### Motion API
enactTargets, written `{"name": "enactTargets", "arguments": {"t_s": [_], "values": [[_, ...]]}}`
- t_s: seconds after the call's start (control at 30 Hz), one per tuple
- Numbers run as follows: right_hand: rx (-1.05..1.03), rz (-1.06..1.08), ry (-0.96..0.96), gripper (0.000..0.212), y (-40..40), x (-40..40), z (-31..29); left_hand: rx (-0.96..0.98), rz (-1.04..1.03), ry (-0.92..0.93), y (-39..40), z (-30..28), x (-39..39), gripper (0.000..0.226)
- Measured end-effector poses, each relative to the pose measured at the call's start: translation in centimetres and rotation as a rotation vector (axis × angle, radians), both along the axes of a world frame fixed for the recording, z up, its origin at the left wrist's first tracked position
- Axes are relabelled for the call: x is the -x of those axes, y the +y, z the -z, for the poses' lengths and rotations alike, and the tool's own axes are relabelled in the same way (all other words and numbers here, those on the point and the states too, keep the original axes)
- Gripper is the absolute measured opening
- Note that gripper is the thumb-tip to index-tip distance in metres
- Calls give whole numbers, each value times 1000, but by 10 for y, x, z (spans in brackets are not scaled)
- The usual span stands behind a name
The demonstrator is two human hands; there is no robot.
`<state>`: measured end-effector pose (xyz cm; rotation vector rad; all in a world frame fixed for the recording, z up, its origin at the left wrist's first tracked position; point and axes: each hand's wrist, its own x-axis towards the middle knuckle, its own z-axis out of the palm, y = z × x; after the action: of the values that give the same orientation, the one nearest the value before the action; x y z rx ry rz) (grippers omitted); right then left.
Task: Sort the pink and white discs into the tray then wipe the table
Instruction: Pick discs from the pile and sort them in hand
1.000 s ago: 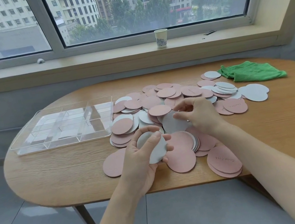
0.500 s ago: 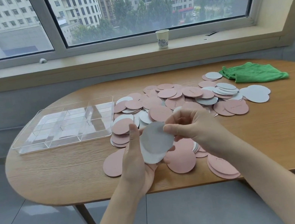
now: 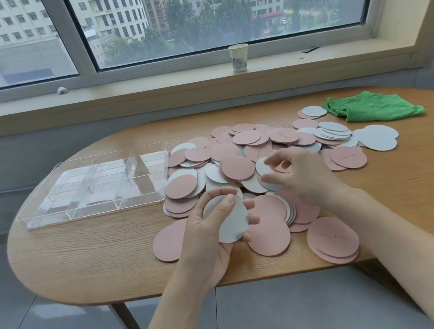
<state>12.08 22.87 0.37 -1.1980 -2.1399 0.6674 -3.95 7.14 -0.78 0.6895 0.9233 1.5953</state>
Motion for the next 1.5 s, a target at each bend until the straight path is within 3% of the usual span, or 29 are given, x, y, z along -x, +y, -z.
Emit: {"name": "enactTargets", "arguments": {"t_s": [0.2,0.33,0.57,0.77,0.87,1.03,1.17,1.3,1.5], "values": [[-43,-84,-253,68,8,12,0,0,5,10,2,0,0,28],[-131,-83,-294,55,4,15,0,-6,8,1,2,0,0,29],[-192,-175,-65,13,-2,11,2,9,-14,0,1,1,-1,25],[-147,-136,112,12,-4,9,6,33,-37,-14,2,0,-2,34],[-69,-87,323,12,-16,7,-1,15,-43,-26,3,0,-3,34],[142,-83,660,7,-42,0,-19,10,-46,-61,4,-2,-4,53],[278,-166,693,20,-54,-1,-22,-3,-40,-61,3,0,-4,63],[259,-207,537,8,-68,14,-7,-38,15,-16,4,2,-3,74],[121,-153,441,6,-70,23,4,-30,7,24,2,6,0,19]]}}
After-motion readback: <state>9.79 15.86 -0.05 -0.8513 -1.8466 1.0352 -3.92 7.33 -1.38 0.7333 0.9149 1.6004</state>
